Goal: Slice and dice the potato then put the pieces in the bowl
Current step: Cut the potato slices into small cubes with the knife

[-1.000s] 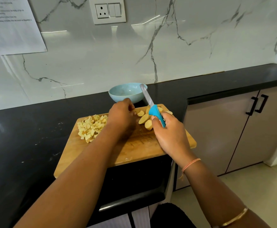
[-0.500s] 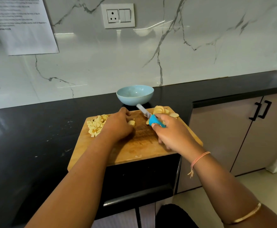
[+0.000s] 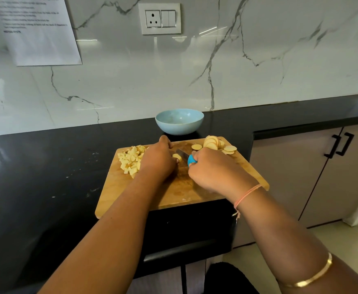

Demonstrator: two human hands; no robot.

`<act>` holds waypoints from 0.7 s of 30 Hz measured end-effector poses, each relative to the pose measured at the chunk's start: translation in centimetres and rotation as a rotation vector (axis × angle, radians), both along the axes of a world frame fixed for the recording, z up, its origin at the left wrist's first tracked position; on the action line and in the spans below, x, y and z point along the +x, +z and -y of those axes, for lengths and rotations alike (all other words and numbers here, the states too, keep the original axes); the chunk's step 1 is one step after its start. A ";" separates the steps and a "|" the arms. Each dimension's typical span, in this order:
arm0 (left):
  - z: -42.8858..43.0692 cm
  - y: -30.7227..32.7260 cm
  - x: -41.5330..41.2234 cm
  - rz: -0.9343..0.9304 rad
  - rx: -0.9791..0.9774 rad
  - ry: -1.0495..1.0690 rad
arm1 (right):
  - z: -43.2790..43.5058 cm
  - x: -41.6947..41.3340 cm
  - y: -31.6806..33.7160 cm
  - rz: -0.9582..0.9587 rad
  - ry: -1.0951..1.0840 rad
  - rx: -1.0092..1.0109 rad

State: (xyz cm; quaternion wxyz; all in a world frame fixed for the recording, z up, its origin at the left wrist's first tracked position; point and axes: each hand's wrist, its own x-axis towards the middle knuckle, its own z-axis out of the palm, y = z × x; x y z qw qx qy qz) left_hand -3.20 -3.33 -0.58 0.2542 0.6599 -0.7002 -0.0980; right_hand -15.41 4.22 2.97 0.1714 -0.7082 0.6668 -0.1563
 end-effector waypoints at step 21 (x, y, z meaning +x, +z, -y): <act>0.4 -0.4 0.1 -0.138 -0.033 0.111 | -4.2 -0.4 1.3 -0.033 0.030 -0.066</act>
